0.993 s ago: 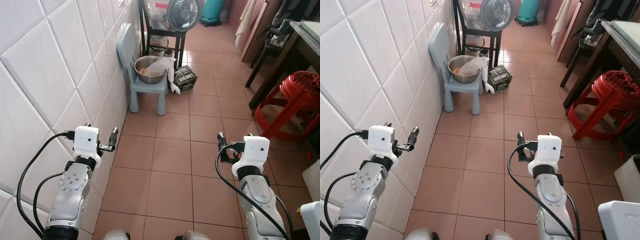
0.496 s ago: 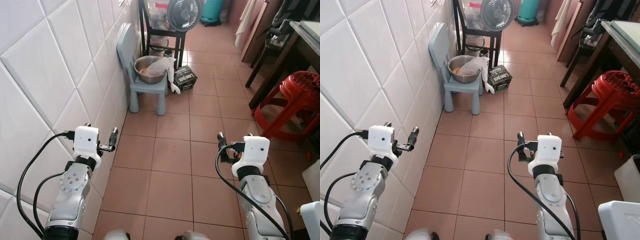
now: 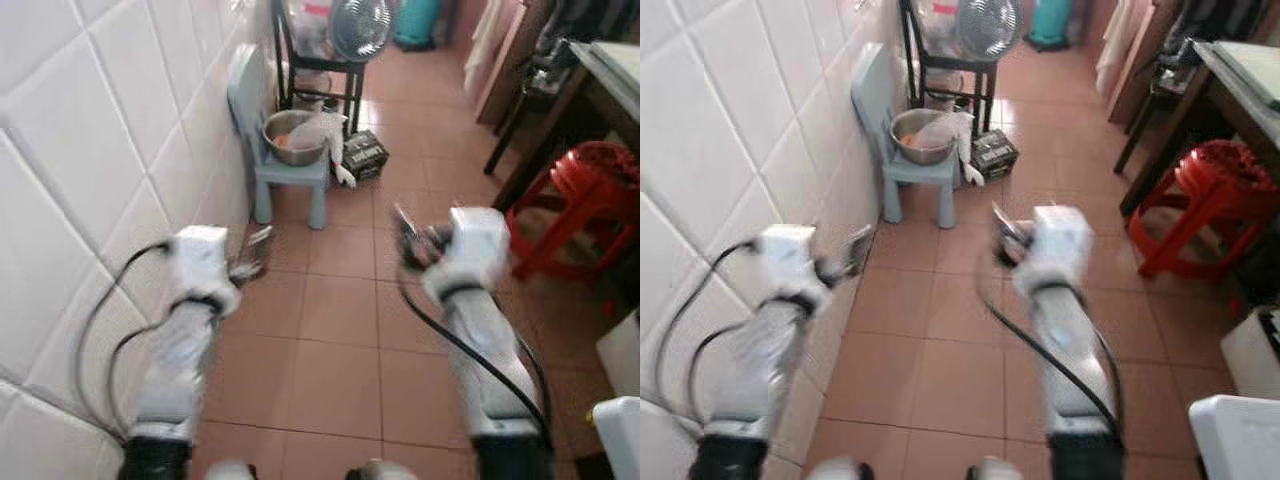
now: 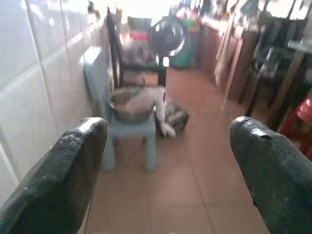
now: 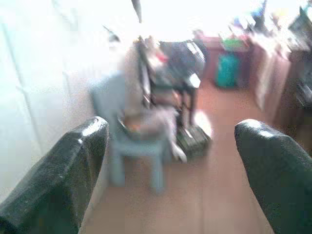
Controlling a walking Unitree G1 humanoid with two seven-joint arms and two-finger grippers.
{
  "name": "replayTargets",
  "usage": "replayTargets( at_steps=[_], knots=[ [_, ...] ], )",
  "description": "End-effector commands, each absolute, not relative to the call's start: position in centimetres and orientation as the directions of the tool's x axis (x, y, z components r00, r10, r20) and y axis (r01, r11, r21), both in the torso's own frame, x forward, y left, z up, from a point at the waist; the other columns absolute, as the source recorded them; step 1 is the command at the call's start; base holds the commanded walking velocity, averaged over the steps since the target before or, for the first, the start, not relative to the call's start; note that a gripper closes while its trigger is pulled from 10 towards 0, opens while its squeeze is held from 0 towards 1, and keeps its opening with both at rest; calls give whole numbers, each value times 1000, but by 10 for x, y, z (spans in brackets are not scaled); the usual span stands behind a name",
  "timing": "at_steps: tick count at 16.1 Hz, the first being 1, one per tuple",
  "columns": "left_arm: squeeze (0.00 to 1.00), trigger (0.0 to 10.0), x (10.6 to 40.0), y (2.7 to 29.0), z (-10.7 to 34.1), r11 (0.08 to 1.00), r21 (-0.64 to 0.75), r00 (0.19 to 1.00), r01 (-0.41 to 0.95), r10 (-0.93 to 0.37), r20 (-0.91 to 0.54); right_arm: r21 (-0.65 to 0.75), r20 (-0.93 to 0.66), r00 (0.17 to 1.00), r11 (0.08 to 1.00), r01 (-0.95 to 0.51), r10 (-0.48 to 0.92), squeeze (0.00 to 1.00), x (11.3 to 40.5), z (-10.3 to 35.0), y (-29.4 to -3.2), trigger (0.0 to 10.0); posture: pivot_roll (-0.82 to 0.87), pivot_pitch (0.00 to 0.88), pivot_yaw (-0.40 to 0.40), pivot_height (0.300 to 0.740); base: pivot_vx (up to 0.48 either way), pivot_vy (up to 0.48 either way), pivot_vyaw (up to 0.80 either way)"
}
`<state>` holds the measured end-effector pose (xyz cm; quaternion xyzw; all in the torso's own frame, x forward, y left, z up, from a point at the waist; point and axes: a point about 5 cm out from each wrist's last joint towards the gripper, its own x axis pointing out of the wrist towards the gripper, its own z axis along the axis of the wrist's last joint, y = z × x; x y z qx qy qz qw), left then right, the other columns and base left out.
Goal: Setting the table
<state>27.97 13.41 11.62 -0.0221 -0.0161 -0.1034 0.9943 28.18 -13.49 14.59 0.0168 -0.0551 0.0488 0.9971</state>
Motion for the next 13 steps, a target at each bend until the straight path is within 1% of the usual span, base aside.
replayTargets(
  at_steps=[1,2,5,7,8,10,11,12,13],
  knots=[
    [0,10000,276,148,108,987,-23,987,158,-158,-3,37,25,998,998,-51,50,0,276,127,-148,10000,-20,0,-27,740,0,0,0],
    [0,10000,276,148,107,989,-18,989,148,-148,-2,58,34,998,997,-50,48,0,275,127,-148,10000,-18,0,-28,740,0,0,0],
    [0,10000,275,145,108,990,-15,990,137,-137,-14,28,-4,999,999,-46,46,0,274,125,-147,10000,-20,0,-38,740,0,0,0],
    [0,10000,278,151,114,991,79,994,108,-109,12,10,-5,1000,1000,-24,24,0,273,127,-156,10000,-31,0,-39,740,0,0,0],
    [0,10000,277,160,119,991,104,995,88,-92,35,7,-25,999,1000,23,-23,0,266,123,-166,10000,-35,0,-32,740,0,0,0],
    [0,10000,267,182,114,989,143,998,31,-37,40,-37,-95,992,996,76,-79,0,244,108,-176,10000,-29,0,-20,740,0,0,0],
    [0,10000,261,190,110,982,191,999,7,-15,42,37,-76,991,993,110,-107,0,231,104,-179,10000,-30,0,-15,740,0,0,0],
    [0,10000,253,199,104,985,173,1000,9,-11,12,7,-91,993,997,72,-71,0,219,101,-180,10000,-32,0,-15,740,0,0,0],
    [0,10000,250,201,103,976,215,1000,15,-17,10,1,-84,995,998,58,-58,0,215,102,-181,10000,-30,0,-15,740,0,0,0]
  ],
)
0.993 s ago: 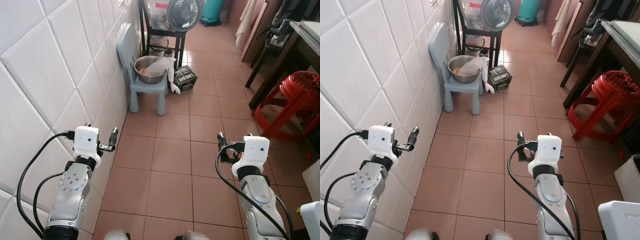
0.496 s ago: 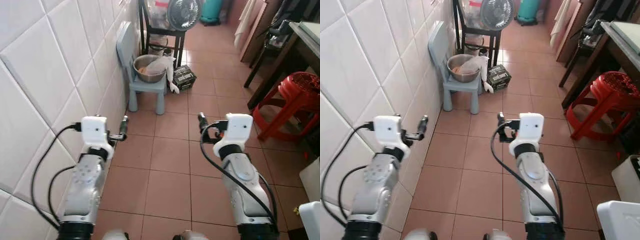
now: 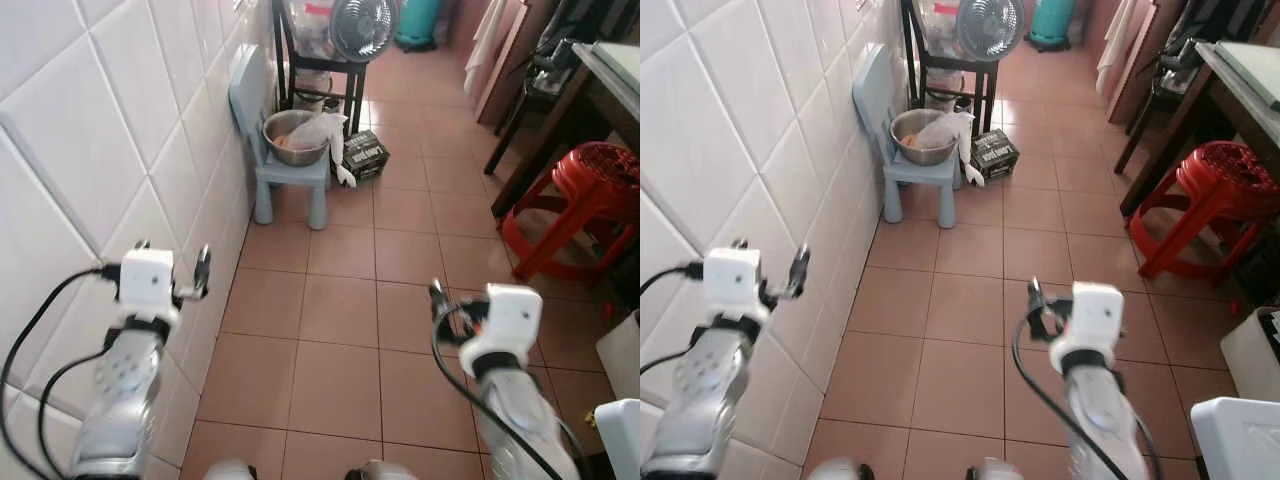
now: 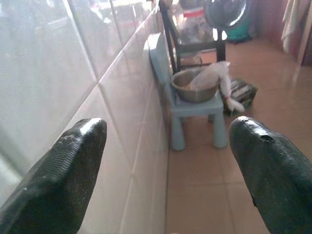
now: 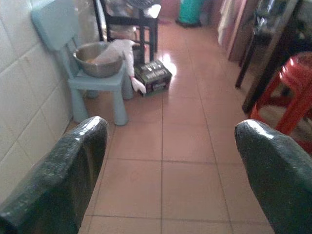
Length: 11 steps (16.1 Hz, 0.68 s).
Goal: Setting the table
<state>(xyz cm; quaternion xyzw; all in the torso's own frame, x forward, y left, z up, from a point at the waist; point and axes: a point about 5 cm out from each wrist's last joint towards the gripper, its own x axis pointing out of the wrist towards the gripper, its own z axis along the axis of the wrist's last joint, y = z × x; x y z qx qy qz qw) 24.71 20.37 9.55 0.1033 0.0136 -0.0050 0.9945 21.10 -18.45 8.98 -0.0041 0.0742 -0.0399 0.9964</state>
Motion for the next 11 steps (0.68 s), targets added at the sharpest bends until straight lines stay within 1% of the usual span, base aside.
replayTargets(
  at_steps=[1,4,5,6,8,10,11],
  knots=[
    [0,10000,245,204,102,973,231,1000,21,-22,3,-32,-89,993,996,78,-80,0,211,103,-187,10000,-33,0,-13,740,0,0,0],
    [0,10000,240,204,101,971,238,1000,18,-20,8,-37,-70,993,995,89,-91,0,210,105,-192,10000,-35,0,-1,740,0,0,0],
    [0,10000,243,198,97,972,234,999,33,-35,6,-66,-44,995,994,83,-86,0,212,106,-190,10000,-45,0,6,740,0,0,0],
    [0,10000,246,194,97,972,231,999,41,-45,9,-56,-51,993,993,101,-103,0,214,105,-190,10000,-47,0,14,740,0,0,0],
    [0,10000,259,183,112,976,205,994,80,-93,57,-43,-47,989,990,137,-139,0,223,108,-189,10000,-45,0,9,740,0,0,0],
    [0,10000,266,182,119,974,210,991,84,-103,83,-54,-26,991,990,127,-128,0,233,111,-184,10000,-41,0,2,740,0,0,0],
    [0,10000,267,184,115,978,197,993,74,-91,76,-35,-30,992,992,123,-125,0,235,107,-180,10000,-43,0,4,740,0,0,0]
  ],
)
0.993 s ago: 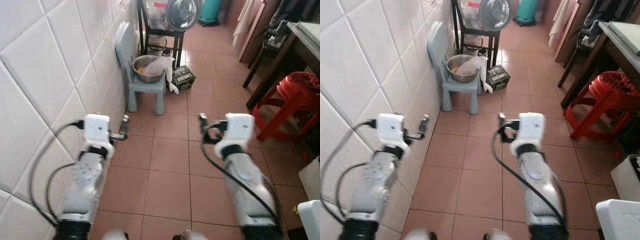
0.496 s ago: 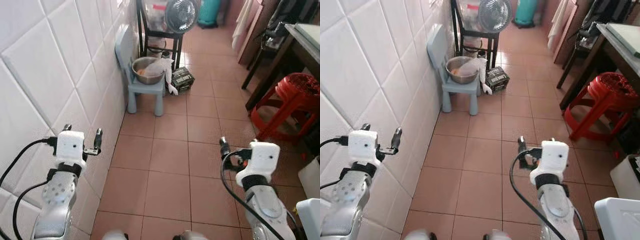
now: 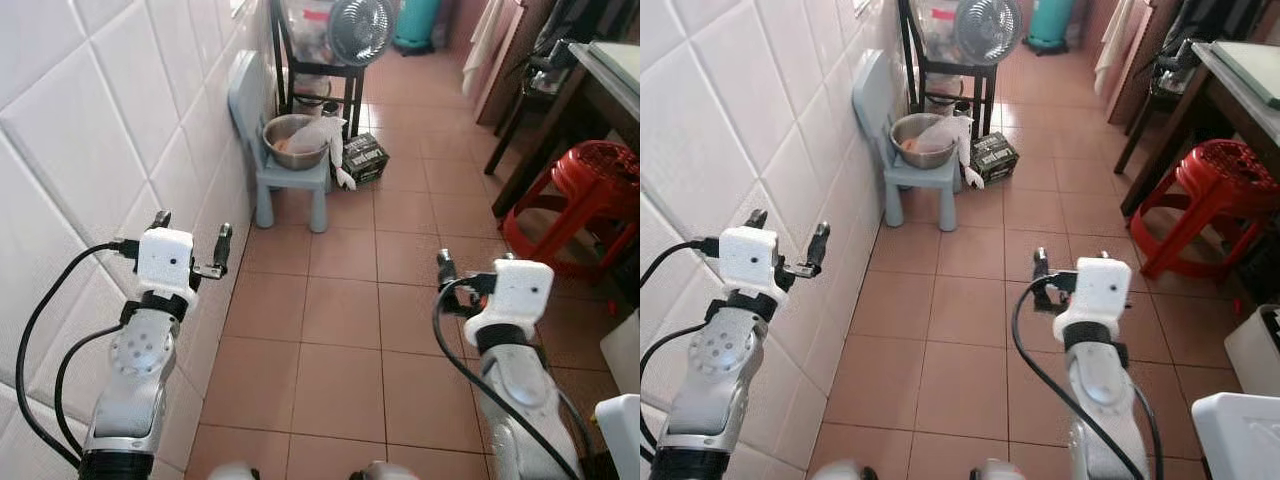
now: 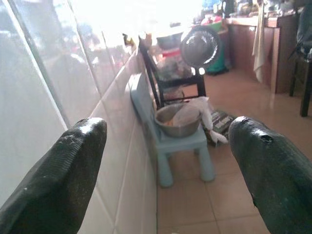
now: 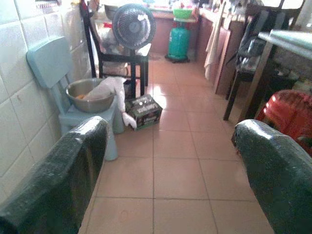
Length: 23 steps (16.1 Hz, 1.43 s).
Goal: Setting the table
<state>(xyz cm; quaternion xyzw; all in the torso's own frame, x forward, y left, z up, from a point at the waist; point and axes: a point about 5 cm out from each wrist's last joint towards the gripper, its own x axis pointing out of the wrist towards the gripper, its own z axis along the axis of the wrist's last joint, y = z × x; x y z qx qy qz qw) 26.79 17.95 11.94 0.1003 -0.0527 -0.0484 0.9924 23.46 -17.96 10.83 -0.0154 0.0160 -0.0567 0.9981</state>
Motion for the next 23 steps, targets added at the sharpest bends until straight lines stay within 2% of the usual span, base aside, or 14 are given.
replayTargets(
  at_steps=[1,2,3,4,8,9,11,12,15,21,23],
  knots=[
    [0,10000,267,181,115,978,195,993,76,-93,79,-55,-41,991,990,128,-130,0,237,107,-179,10000,-53,0,-13,740,0,0,0],
    [0,10000,268,177,116,979,188,991,82,-100,88,-49,-29,995,994,94,-96,0,238,111,-173,10000,-65,0,-9,740,0,0,0],
    [0,10000,267,177,114,981,180,992,71,-88,86,-92,-14,996,992,90,-92,0,239,113,-174,10000,-60,0,-9,740,0,0,0],
    [0,10000,265,179,112,984,173,995,44,-60,85,-71,-2,993,991,116,-116,0,239,115,-178,10000,-53,0,-10,740,0,0,0],
    [0,10000,259,180,109,982,181,995,49,-63,71,-52,4,998,997,65,-64,0,232,120,-175,10000,-48,0,-7,740,0,0,0],
    [0,10000,260,180,104,978,194,995,71,-82,49,-87,16,998,994,66,-65,0,228,119,-175,10000,-53,0,-1,740,0,0,0],
    [0,10000,262,180,106,970,223,993,91,-106,55,-160,38,998,985,59,-54,0,228,122,-184,10000,-52,0,-2,740,0,0,0],
    [0,10000,261,186,108,968,239,994,80,-96,55,-158,29,998,985,65,-61,0,226,123,-193,10000,-54,0,-1,740,0,0,0],
    [0,10000,253,199,104,964,259,997,54,-64,31,-156,-12,999,987,38,-40,0,212,120,-200,10000,-56,6,-4,740,0,0,0],
    [0,10000,253,195,104,968,248,999,24,-32,27,-129,-12,999,991,39,-41,0,218,121,-190,10000,-54,14,-6,740,0,0,0],
    [0,10000,253,195,104,973,231,1000,15,-20,17,-101,-8,1000,995,26,-27,0,221,122,-185,10000,-54,14,-6,740,0,0,-800]
  ],
)
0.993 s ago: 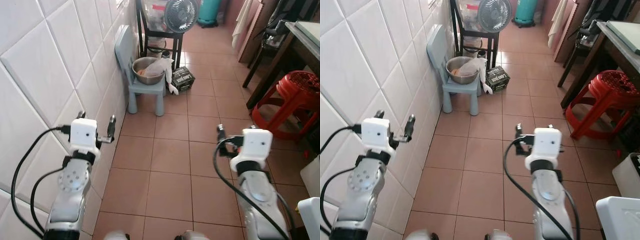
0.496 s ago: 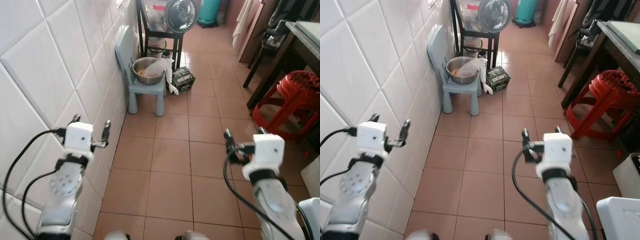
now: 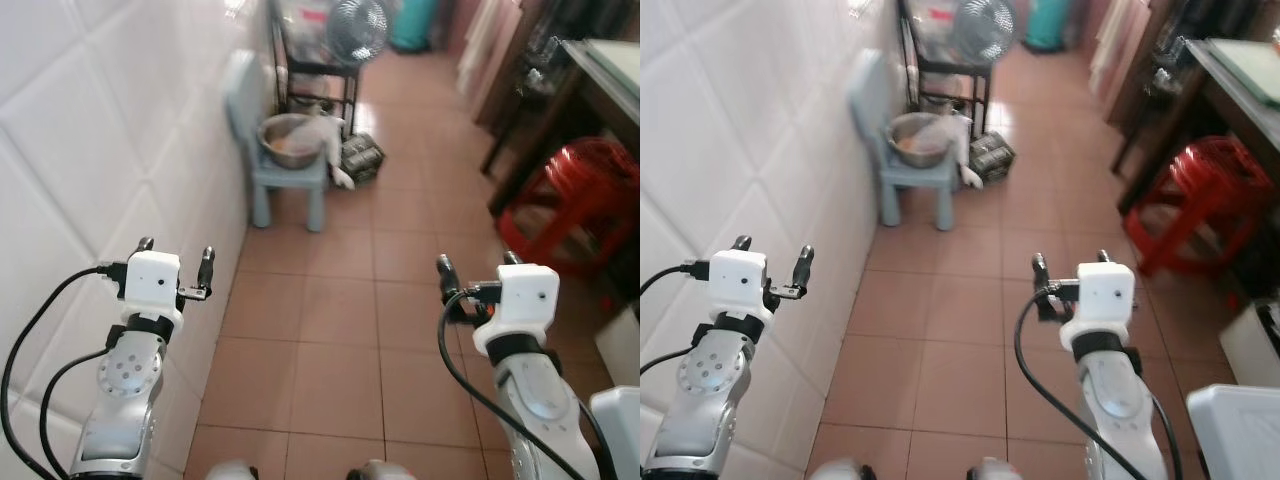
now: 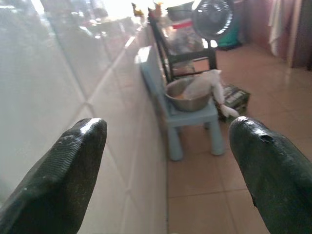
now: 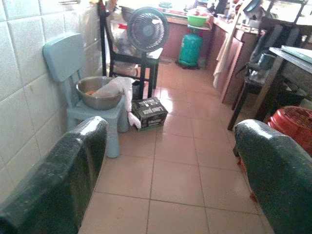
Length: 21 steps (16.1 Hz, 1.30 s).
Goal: Setting the table
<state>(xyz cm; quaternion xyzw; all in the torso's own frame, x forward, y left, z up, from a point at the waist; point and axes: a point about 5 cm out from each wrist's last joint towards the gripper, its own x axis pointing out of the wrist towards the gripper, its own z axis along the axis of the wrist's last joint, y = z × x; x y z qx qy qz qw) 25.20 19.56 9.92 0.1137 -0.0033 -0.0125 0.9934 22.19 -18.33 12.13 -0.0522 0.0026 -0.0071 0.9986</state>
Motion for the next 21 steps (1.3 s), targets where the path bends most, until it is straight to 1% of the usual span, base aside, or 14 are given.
replayTargets(
  at_steps=[1,2,5,9,13,21],
  knots=[
    [0,10000,252,194,101,976,219,1000,15,-15,0,-99,-9,1000,995,25,-26,0,222,121,-184,10000,-50,13,-9,740,0,0,-800],
    [0,10000,252,193,101,975,221,1000,18,-18,-2,-94,-13,1000,995,24,-25,0,222,121,-183,10000,-50,13,-10,740,0,0,-800],
    [0,10000,254,191,101,987,162,1000,2,0,-17,-94,-13,1000,995,24,-25,0,224,121,-182,10000,-47,12,-12,740,0,0,-800],
    [0,10000,261,192,105,990,142,1000,-3,6,-22,-97,0,1000,995,26,-26,0,226,125,-183,10000,-50,13,-11,740,0,0,-800],
    [0,10000,260,188,107,990,141,1000,14,-12,-17,-96,-11,1000,995,23,-24,0,224,122,-181,10000,-51,21,-6,740,0,0,-800],
    [0,10000,262,185,105,994,106,1000,5,-2,-26,-96,-4,1000,995,20,-21,0,226,124,-180,10000,-60,23,-4,740,0,0,-800]
  ],
)
